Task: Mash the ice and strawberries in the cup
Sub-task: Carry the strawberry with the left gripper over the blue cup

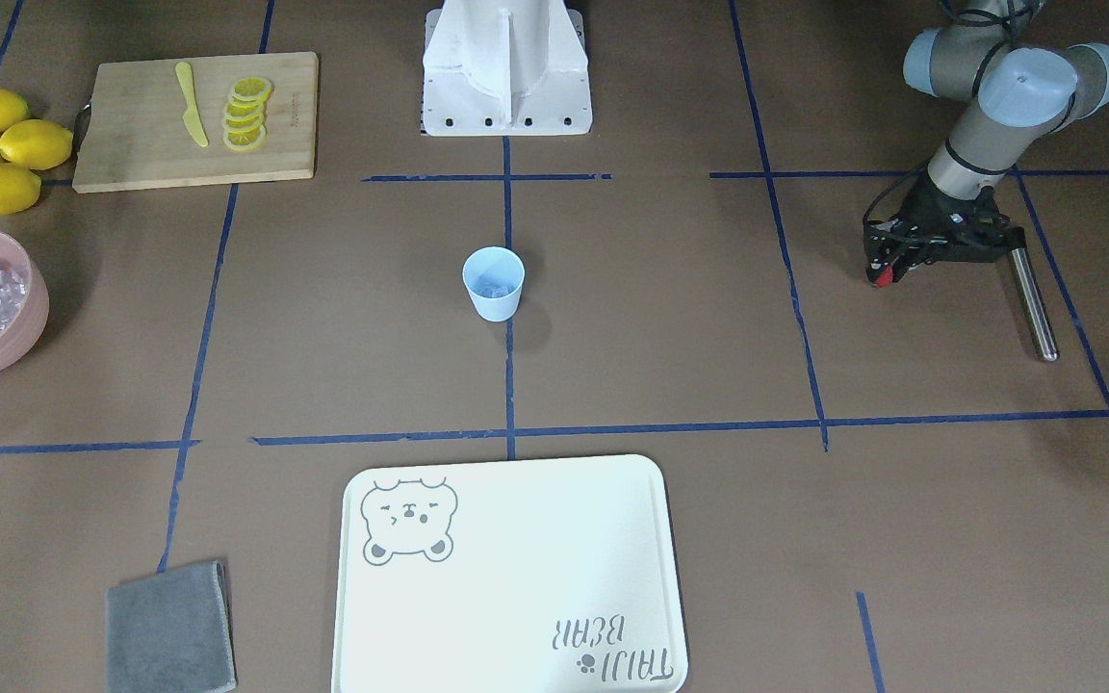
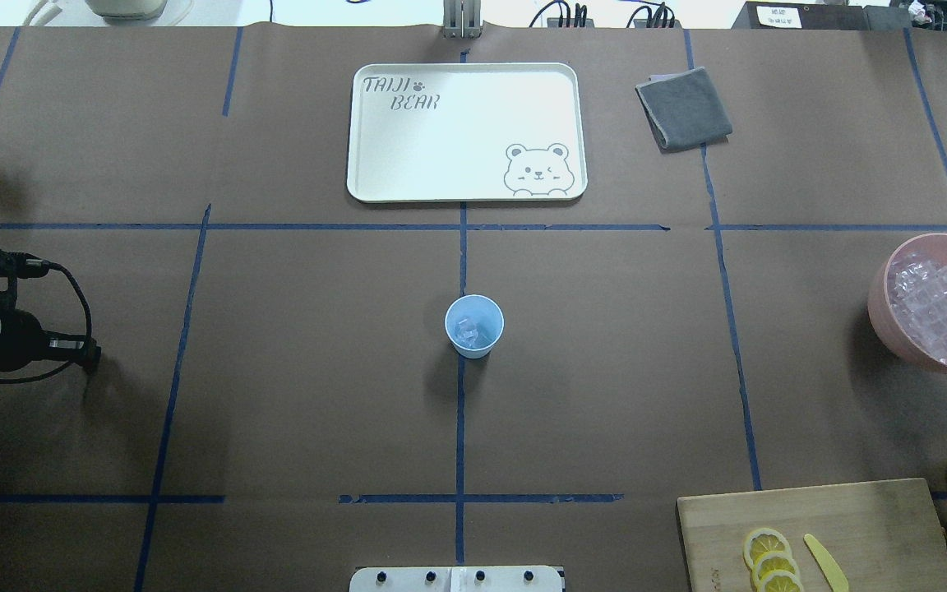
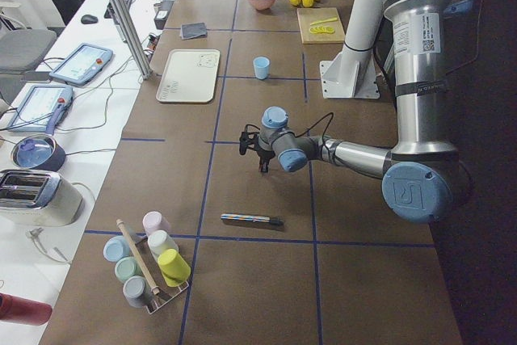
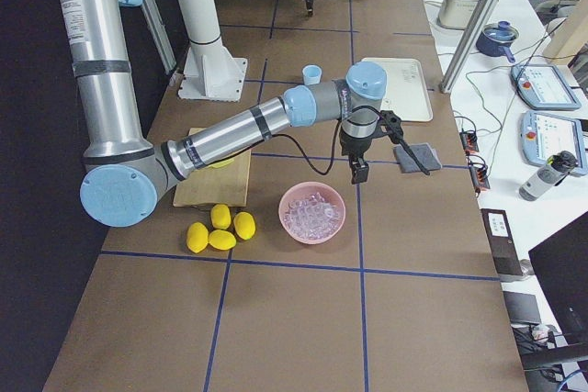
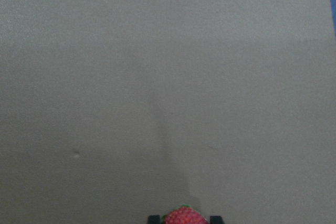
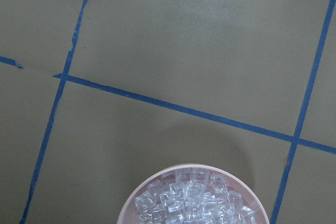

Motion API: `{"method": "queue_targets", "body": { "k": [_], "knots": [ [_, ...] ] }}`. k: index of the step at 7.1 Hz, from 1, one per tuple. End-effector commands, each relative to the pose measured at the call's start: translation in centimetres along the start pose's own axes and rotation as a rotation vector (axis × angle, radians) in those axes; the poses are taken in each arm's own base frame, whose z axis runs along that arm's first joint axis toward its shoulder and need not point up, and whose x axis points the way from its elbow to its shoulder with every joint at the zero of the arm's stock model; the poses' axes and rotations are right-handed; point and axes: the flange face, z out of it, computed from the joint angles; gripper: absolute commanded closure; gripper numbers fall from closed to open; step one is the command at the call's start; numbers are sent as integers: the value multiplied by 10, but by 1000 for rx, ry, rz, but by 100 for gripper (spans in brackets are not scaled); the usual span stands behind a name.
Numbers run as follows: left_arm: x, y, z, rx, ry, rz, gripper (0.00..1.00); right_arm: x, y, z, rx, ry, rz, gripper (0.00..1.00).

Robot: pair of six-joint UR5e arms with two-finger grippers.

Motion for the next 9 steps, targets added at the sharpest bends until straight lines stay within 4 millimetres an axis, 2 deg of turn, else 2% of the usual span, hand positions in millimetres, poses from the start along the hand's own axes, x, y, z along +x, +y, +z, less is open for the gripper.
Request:
{"method": "queue_targets", "body": {
  "k": [1,2,3,4,5,6,8,9],
  "knots": [
    [1,-5,-10,9,-3,-17,99,2,1,0,0,0,4,1],
    [19,-6,-30,1,-8,-22,100,6,3,-3,4,2,11,1],
    [47,-9,-60,-16,-36,-34,100,19,9,-6,8,4,29,1],
    [77,-8,-92,-27,-49,-39,100,35,23,-3,-1,2,68,1],
    [115,-22,-110,-18,-32,-44,100,56,41,-2,-5,7,80,1],
    [169,-41,-121,-42,4,-135,100,83,68,3,-7,11,36,1],
    [302,-86,-168,-57,31,-240,100,141,120,23,28,11,34,1],
    [334,-81,-166,-75,51,-267,100,163,146,40,40,12,41,1]
  ]
}}
